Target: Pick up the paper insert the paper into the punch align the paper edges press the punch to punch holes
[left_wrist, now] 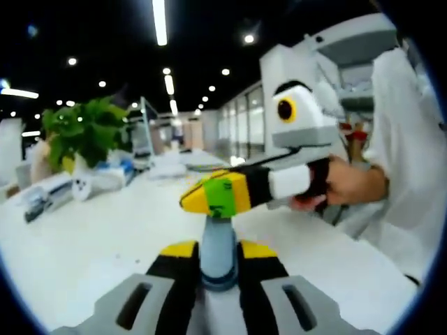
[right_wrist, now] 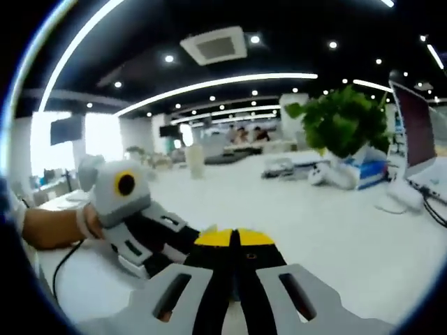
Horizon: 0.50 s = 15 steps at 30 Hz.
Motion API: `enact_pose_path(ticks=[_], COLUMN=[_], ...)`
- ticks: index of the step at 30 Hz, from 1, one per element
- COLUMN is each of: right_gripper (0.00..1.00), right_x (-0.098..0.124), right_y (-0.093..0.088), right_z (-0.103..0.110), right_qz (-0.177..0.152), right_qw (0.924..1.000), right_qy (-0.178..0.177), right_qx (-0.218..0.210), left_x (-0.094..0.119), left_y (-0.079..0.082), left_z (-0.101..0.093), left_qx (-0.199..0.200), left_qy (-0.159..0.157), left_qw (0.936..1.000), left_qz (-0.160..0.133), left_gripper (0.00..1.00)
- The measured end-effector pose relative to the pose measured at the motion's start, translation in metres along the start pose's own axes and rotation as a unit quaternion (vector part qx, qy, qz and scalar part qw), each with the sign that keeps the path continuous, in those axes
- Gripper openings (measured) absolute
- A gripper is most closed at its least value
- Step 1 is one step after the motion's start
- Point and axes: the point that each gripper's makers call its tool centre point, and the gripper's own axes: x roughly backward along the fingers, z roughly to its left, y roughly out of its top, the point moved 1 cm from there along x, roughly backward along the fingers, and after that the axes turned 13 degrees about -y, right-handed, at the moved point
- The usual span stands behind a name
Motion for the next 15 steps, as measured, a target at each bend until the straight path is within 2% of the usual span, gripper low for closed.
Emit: enact_pose_path(ticks=[1,2,4,11,12,14,15], right_gripper=[0.02,0.02,0.02,0.03,0.03,0.03,0.03], right_x=[-0.001,0.001,-0.001,0.000,0.001,0.006,0.007], right_y=[-0.011,-0.014,-0.008,-0.007,-0.003,0.015,0.019], right_z=[-0.004,-0.002,-0.002,0.000,0.002,0.009,0.012], right_qz=[0.023,0.025,0.019,0.014,0.005,-0.019,-0.010], right_qw=[0.9997,0.9996,0.9997,0.9995,0.9997,0.9970,0.9963], right_qy=[-0.007,-0.002,-0.004,0.003,0.007,0.031,0.034], right_qx=[0.000,-0.014,-0.015,-0.028,-0.024,-0.068,-0.078], left_x=[0.000,0.000,0.000,0.000,0.000,0.000,0.000], left_y=[0.000,0.000,0.000,0.000,0.000,0.000,0.000], left_z=[0.000,0.000,0.000,-0.001,-0.001,-0.001,-0.001], left_qx=[0.000,0.000,-0.001,0.001,0.002,0.005,0.005], left_qy=[0.000,0.000,0.000,0.000,0.001,0.001,0.001], left_qw=[1.0000,1.0000,1.0000,1.0000,1.0000,1.0000,1.0000], left_qz=[0.000,0.001,0.000,0.000,0.000,0.000,-0.001], left_gripper=[0.24,0.24,0.24,0.24,0.24,0.24,0.24])
